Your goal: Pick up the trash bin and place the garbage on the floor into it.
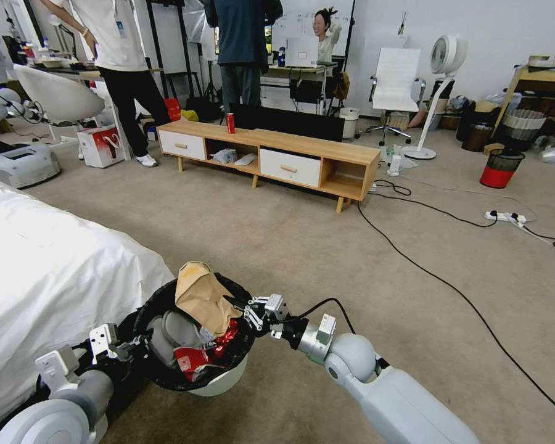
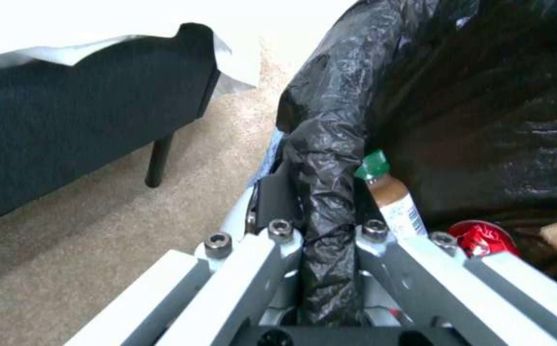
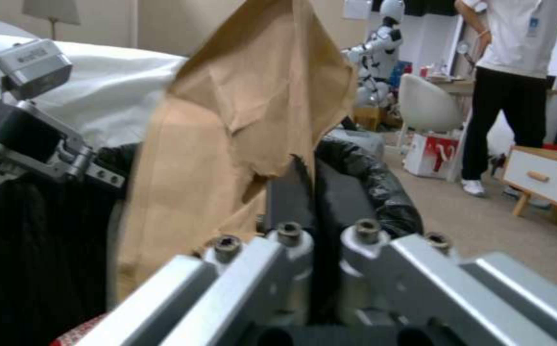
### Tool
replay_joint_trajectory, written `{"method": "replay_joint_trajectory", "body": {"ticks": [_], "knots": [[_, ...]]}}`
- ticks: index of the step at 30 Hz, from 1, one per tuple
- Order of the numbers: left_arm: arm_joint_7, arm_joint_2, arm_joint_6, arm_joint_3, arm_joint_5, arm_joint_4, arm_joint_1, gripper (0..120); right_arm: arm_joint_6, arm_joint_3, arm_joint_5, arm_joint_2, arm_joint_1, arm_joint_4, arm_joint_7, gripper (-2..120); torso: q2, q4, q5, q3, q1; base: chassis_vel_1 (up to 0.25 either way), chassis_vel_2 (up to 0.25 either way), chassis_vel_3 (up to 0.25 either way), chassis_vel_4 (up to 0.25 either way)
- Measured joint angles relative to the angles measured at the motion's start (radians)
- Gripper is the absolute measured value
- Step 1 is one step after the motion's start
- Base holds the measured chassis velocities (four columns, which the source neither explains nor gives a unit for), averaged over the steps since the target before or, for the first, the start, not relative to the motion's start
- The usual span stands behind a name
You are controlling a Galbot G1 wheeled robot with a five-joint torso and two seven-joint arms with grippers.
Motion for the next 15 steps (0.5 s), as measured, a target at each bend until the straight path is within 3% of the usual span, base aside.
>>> {"method": "replay_joint_trajectory", "body": {"ticks": [3, 9, 14, 15], "knots": [[0.000, -0.001, 0.000, 0.000, 0.000, 0.000, 0.000, 3, 0.000, 0.001, -0.002, 0.000, -0.001, 0.000, 0.002, 7, 0.000, 0.0001, 0.0000, 0.000, 0.000, 0.000, 0.000, 0.000, 0.000], [-0.001, -0.002, 0.000, 0.002, 0.001, -0.007, 0.002, 3, -0.008, -0.001, -0.013, -0.006, 0.001, -0.004, 0.008, 36, 0.000, 0.0001, 0.0000, 0.000, 0.000, 0.000, 0.000, 0.000, 0.000], [-0.001, -0.002, 0.000, 0.000, 0.001, -0.009, 0.001, 3, -0.011, -0.003, -0.019, -0.003, 0.005, -0.008, 0.013, 50, 0.000, 0.0001, 0.0000, 0.000, 0.000, 0.000, 0.000, 0.000, 0.000], [-0.001, -0.002, 0.000, -0.002, 0.000, -0.011, 0.001, 3, -0.012, -0.004, -0.021, -0.003, 0.007, -0.011, 0.015, 57, 0.000, 0.0001, 0.0000, 0.000, 0.000, 0.000, 0.000, 0.000, 0.000]]}}
